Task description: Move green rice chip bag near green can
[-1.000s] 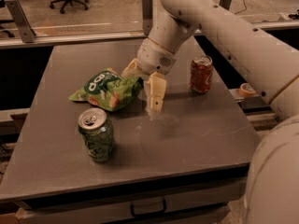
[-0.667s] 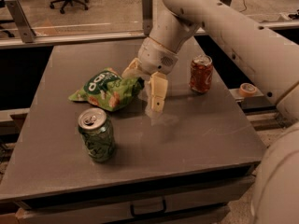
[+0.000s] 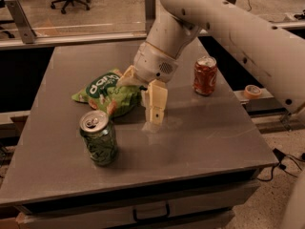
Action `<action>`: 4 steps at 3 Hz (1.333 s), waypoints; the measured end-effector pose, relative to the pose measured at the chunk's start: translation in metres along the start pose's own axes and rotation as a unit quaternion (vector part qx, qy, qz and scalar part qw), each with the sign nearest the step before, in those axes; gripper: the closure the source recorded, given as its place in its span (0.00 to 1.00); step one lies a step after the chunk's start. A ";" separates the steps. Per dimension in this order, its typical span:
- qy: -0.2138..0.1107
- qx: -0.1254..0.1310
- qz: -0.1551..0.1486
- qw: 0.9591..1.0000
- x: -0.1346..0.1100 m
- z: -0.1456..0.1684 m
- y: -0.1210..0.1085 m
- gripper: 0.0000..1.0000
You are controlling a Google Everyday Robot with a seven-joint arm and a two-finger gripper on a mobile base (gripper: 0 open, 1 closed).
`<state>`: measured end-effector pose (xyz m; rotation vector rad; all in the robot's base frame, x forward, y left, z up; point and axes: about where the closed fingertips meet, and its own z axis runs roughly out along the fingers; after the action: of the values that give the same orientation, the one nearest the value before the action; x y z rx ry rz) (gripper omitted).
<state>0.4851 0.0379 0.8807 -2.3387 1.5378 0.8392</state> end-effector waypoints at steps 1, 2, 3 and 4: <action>-0.003 -0.023 0.013 1.000 -0.004 0.008 0.022 0.00; 0.011 -0.020 0.022 0.999 -0.002 0.003 0.030 0.00; 0.048 0.047 0.024 0.997 0.005 -0.037 0.017 0.00; 0.073 0.188 0.031 0.979 0.010 -0.117 0.003 0.00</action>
Offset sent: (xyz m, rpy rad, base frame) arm -0.0518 -0.0403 0.0104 -0.1425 0.0874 0.0250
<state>0.5246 -0.0267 0.9704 -2.1220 1.6635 0.3523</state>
